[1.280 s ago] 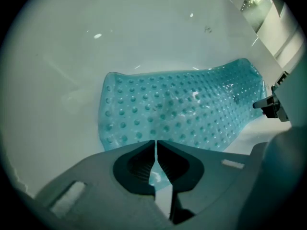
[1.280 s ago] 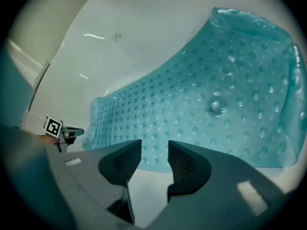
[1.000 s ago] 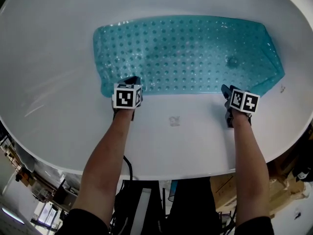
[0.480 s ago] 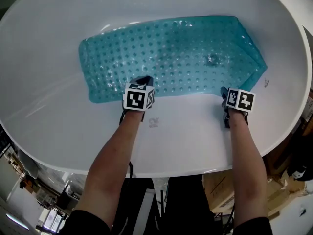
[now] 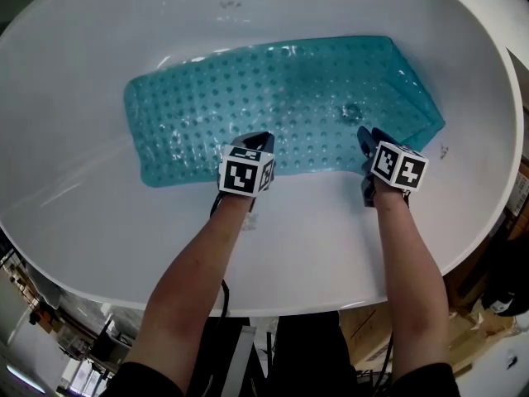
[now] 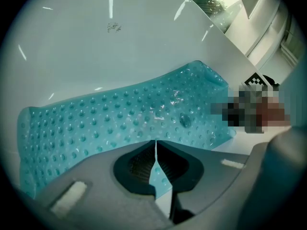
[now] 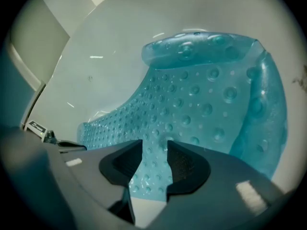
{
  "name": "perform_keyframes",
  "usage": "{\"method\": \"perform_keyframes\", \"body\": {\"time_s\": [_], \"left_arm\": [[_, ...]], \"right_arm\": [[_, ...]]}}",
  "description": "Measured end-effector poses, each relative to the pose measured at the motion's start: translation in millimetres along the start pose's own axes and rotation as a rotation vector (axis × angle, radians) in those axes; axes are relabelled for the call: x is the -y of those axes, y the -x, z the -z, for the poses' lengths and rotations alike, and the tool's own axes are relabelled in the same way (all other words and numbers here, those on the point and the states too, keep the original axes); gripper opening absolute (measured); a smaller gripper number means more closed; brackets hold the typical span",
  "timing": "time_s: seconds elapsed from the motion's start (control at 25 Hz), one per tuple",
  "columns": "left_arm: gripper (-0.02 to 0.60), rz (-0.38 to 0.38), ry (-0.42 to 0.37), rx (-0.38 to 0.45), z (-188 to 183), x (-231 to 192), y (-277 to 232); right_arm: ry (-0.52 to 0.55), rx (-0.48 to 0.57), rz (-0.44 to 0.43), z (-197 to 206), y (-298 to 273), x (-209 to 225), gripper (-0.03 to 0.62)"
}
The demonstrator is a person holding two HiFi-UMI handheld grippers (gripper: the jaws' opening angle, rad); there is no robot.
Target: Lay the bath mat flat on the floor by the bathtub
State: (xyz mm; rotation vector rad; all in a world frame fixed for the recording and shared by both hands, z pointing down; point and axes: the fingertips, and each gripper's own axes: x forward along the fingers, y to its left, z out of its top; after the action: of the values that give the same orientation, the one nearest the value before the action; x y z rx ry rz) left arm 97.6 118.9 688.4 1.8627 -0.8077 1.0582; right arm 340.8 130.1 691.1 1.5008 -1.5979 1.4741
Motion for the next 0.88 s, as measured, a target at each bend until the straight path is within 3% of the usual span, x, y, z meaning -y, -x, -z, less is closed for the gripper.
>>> {"method": "perform_keyframes", "body": {"time_s": [0.2,0.4,0.64,0.88], "left_arm": [[0.015,0.028,-0.032,0.022,-9,-1,-15],[0.015,0.026,0.023,0.025,-4,-10,-23],[0.015,0.045,0.024,0.030,-5,-13,-36],[0.014,0.050,0.046,0.039,-8,-17,-49]], "right_arm": [[-0.007,0.055,0.010,-16,-33,4,0.148],[-0.011,0.026,0.034,-10,-53,12,0.117],[-0.002,0.024,0.075,-3,-67,25,0.056],[0.006,0.015,0.086,0,-85,32,0.035]]}}
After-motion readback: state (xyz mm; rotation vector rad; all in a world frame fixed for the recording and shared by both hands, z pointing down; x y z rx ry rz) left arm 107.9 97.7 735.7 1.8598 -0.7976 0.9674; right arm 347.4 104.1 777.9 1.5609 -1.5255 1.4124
